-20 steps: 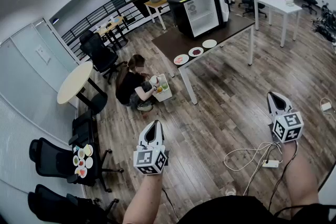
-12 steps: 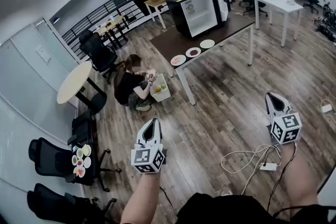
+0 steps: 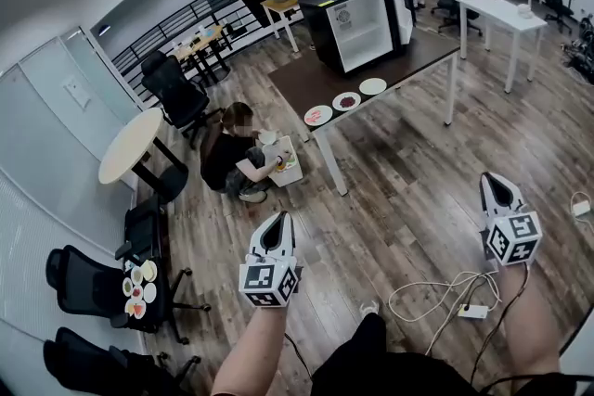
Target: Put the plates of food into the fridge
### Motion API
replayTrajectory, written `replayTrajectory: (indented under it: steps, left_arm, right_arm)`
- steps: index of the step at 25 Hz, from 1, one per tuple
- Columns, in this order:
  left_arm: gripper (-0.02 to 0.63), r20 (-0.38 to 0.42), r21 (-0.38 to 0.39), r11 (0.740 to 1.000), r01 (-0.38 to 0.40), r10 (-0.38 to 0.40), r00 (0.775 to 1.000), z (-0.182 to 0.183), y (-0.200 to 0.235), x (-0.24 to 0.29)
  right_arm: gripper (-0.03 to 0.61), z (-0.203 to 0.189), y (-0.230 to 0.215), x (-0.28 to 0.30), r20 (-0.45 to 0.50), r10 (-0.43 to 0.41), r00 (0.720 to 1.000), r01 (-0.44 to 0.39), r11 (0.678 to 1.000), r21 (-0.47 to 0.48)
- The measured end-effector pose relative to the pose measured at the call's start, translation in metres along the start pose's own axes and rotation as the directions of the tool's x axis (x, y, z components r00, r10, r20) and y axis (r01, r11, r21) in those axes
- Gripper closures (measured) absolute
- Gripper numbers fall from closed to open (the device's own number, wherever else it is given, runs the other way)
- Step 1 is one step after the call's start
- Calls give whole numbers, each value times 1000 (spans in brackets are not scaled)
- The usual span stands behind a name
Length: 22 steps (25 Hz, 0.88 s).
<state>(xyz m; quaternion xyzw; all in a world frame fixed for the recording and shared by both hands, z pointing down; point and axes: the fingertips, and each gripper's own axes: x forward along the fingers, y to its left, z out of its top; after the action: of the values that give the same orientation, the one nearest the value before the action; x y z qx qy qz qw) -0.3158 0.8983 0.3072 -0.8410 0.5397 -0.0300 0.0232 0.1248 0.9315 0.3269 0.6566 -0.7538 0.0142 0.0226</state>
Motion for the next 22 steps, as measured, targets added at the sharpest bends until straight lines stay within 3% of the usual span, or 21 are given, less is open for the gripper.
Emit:
replayTrajectory:
  steps: [3, 15, 22]
  left_arm:
    - [610, 5, -5, 1000, 10, -10, 1000, -6, 15, 30]
    - [609, 12, -8, 999, 38, -38, 999, 5, 99, 166]
    - [611, -4, -23, 998, 60, -61, 998, -6, 150, 252]
  right_arm:
    - [574, 2, -5, 29, 4, -21, 1000, 21, 999, -31]
    - [574, 8, -3, 170, -20, -44, 999, 44, 999, 5]
    - [574, 9, -5, 251, -24, -84, 996, 85, 996, 9]
